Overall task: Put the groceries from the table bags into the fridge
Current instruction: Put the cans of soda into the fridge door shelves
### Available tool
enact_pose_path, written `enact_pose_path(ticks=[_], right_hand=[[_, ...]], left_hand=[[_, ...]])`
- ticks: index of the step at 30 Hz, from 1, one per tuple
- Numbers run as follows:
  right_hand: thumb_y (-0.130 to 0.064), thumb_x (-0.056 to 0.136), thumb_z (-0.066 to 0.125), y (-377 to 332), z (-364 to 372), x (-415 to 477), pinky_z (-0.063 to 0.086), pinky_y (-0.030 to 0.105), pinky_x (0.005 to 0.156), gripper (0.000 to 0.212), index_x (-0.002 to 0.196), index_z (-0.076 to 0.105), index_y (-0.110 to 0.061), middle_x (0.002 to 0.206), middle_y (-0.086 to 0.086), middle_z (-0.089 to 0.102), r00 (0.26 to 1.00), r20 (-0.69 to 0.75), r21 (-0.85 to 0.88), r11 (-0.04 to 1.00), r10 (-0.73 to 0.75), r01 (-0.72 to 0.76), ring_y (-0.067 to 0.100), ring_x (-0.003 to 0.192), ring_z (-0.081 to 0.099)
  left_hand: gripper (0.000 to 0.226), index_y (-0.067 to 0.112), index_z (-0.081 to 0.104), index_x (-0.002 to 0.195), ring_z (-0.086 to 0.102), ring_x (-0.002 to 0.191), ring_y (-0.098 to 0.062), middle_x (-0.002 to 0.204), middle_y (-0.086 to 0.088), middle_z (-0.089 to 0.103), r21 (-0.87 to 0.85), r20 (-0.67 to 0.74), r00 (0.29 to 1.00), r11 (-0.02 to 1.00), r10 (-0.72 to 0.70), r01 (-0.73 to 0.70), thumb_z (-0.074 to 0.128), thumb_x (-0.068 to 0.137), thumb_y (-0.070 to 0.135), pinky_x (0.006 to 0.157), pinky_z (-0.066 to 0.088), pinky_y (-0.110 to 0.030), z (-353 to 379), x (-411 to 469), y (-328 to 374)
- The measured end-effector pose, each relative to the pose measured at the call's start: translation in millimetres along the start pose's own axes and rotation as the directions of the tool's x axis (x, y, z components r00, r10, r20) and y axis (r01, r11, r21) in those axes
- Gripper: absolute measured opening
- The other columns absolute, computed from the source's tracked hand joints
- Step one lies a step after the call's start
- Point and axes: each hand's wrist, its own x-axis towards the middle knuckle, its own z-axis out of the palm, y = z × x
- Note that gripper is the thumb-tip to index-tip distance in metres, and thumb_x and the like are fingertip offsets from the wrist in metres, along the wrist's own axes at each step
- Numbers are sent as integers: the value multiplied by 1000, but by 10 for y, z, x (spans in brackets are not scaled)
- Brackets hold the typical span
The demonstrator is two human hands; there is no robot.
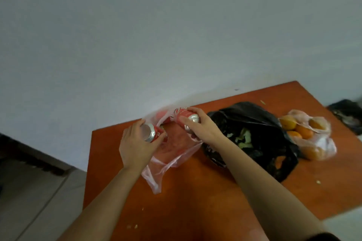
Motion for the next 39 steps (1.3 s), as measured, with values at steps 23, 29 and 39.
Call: enact_pose_path(ticks=[23,29,39], right_hand=[[-49,88,70,1210,-3548,-5756,47,20,63,55,120,27,-39,104,-13,48,-21,-1000,9,994,11,107,10,85,61],[-44,89,70,1722,-4172,-7891,49,21,65,55,124,27,-40,118,-2,46,-225,-974,-14,1000,-7,26,10,92,60],[-40,87,74,2193,-4911,-9941,54,25,66,52,121,36,-46,119,1,56,-530,-848,-29,1000,-18,12,15,92,66]], left_hand=[[72,39,45,122,48,103,-14,111,17,47,-901,-64,563,196,824,-388,88,65,48,78,45,-25,-23,-3476,5273],[73,31,48,132,47,108,-6,123,6,56,-944,-132,369,-3,920,-330,80,71,53,86,39,-13,-406,-5415,6467],[71,16,50,136,44,116,-9,131,-12,49,-933,-321,136,-288,937,-217,85,75,26,91,40,-2,-892,-7421,7997]])
